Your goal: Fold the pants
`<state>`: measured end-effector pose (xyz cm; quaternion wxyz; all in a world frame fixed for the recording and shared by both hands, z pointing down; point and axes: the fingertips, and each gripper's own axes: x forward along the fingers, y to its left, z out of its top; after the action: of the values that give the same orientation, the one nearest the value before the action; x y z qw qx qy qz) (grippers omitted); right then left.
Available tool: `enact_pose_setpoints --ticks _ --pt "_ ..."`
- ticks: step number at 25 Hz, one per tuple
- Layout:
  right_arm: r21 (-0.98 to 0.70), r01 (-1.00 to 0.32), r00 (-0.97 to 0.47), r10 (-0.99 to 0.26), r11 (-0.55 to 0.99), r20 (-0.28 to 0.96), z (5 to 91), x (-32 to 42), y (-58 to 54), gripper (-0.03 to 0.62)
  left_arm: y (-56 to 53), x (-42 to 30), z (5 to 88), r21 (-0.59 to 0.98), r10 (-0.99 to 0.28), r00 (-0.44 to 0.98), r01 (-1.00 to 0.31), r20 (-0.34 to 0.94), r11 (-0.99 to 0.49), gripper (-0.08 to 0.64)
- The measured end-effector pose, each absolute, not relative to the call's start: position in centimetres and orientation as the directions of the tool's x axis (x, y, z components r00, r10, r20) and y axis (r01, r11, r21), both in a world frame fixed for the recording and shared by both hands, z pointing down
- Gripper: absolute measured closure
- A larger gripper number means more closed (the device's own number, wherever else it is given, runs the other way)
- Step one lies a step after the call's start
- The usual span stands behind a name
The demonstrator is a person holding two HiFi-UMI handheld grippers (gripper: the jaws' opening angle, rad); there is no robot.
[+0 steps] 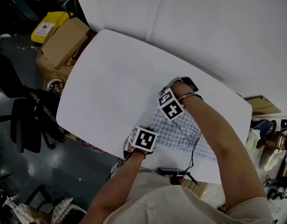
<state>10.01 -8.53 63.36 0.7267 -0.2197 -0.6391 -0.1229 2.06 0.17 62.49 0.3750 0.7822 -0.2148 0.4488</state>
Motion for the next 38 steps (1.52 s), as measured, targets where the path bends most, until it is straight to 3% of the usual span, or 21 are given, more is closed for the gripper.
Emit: enact_pose_setpoints --ticks 5,13,23,29,38 --pt "-0.069 0.412 0.060 0.049 0.909 0.997 61.3 7.5 -10.7 0.515 -2.1 -1.1 60.7 0.352 -0.023 0.487 -0.662 0.873 -0.662 0.525" --pt "0.167 0.327 -0.152 -0.123 0.930 0.981 55.6 -1.0 -18.5 0.517 -10.9 -10.8 55.0 0.126 -0.198 0.362 -0.703 0.911 -0.700 0.525" --pt "0.383 0.225 -0.318 -0.304 0.896 0.898 46.0 -8.8 -26.6 0.517 -19.5 -19.2 45.3 -0.128 -0.395 0.240 -0.694 0.887 -0.709 0.525" --pt "0.479 0.155 -0.361 -0.402 0.864 0.842 44.5 -6.3 -25.5 0.517 -18.4 -16.5 43.0 -0.230 -0.444 0.219 -0.615 0.869 -0.754 0.525" --pt "0.444 0.086 -0.387 -0.381 0.892 0.840 47.0 2.7 -16.7 0.517 -8.5 -6.3 45.3 -0.086 -0.298 0.344 -0.516 0.891 -0.853 0.525"
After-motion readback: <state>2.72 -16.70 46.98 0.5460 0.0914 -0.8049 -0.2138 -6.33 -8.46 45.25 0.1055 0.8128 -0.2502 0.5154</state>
